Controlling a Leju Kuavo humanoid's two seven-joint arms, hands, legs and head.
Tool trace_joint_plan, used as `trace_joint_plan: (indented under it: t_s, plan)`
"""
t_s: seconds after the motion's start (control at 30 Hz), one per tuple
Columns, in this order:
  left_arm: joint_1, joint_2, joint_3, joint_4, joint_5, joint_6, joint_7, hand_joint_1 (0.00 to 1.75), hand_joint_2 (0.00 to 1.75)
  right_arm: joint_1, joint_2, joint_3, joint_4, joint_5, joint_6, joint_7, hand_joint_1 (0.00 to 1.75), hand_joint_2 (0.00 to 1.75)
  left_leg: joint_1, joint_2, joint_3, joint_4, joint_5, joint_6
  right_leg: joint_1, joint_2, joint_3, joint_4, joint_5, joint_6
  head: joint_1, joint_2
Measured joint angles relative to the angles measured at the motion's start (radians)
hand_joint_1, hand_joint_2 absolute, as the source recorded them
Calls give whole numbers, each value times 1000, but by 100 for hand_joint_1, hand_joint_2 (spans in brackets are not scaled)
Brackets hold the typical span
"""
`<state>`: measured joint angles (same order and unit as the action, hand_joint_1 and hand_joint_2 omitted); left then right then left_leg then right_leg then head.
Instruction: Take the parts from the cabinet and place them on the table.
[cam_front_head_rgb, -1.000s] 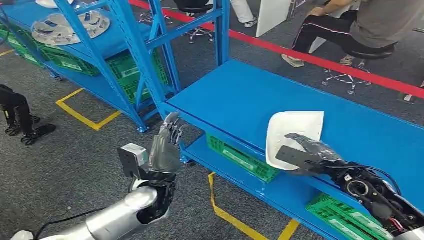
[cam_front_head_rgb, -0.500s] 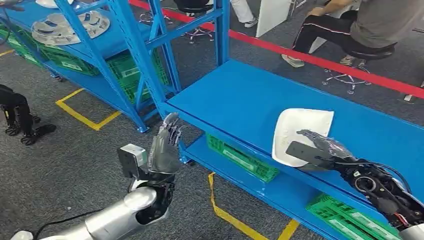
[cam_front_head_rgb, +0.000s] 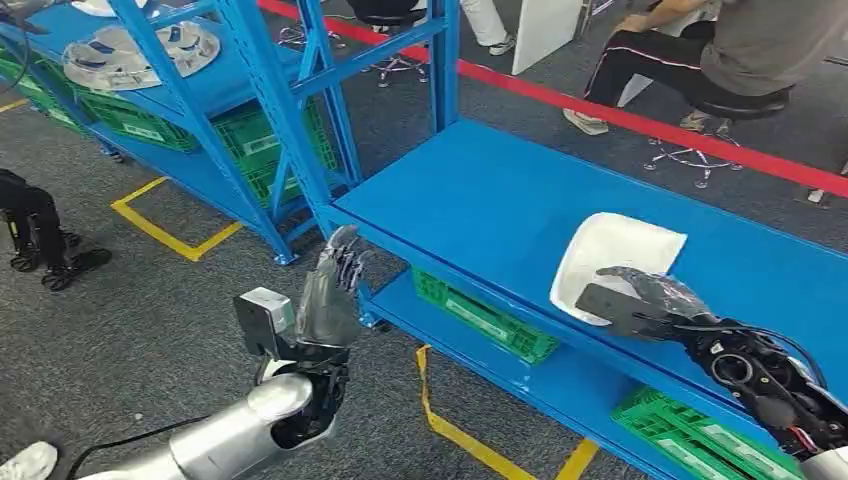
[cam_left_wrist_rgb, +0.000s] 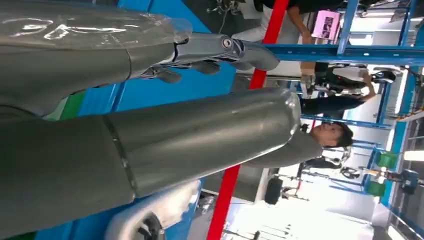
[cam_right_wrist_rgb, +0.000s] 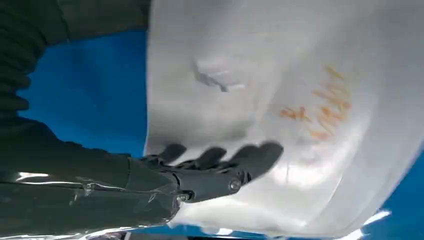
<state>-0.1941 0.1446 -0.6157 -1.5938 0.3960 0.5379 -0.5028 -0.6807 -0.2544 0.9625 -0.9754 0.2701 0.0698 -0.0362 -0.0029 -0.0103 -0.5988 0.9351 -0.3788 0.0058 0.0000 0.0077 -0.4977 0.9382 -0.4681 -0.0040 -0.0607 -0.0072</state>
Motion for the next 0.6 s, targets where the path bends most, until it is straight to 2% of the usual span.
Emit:
trace_joint_plan:
  t_s: [0.27, 0.6]
  plan:
    - [-1, 2, 0, 0, 7, -1, -6, 0, 0, -11, 0, -21, 4, 32, -32, -10, 175, 175, 0, 0, 3, 0, 0, 0, 0, 0, 2, 0, 0, 0, 0, 0]
    - [-5, 2, -1, 4, 17, -2, -14, 0, 0, -14, 0, -32, 5, 55, -35, -20, 175, 175, 0, 0, 5, 0, 0, 0, 0, 0, 4, 0, 0, 0, 0, 0]
